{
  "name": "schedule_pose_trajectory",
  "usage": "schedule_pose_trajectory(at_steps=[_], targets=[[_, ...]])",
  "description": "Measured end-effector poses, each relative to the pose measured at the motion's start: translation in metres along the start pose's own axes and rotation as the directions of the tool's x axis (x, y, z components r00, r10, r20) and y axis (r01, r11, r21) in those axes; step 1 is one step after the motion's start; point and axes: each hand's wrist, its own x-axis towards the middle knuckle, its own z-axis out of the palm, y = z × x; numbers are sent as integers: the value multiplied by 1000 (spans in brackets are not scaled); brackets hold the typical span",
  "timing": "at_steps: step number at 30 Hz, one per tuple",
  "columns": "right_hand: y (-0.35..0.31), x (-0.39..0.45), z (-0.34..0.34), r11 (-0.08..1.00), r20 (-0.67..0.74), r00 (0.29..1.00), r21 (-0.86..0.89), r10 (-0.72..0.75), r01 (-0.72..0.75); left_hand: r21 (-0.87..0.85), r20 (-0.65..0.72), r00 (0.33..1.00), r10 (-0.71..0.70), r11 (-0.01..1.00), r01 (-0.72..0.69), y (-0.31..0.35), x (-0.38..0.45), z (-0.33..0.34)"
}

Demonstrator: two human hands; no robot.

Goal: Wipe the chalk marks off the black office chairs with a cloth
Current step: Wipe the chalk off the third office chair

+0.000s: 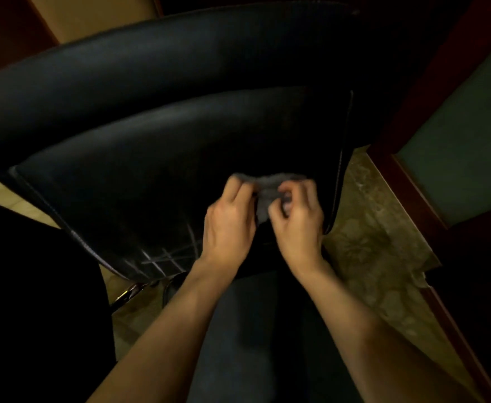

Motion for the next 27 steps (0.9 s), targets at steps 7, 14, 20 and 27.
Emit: schedule_pose_trajectory(at_steps=[7, 14, 20, 27], targets=[[-5, 39, -34, 996, -100, 992, 50, 80, -75, 87, 27, 994, 109, 990, -111, 35, 43, -11], [11, 39, -32, 990, -226, 966, 90, 129, -111, 139, 76, 971, 229, 961, -237, 51, 65, 0], [14, -19, -8, 954, -62, 961, 155, 268, -256, 173, 285, 941, 182, 956, -238, 19, 23, 3], [-7, 70, -43, 967, -246, 941, 167, 230, -193, 182, -2, 973, 231, 957, -227, 68, 91, -15]])
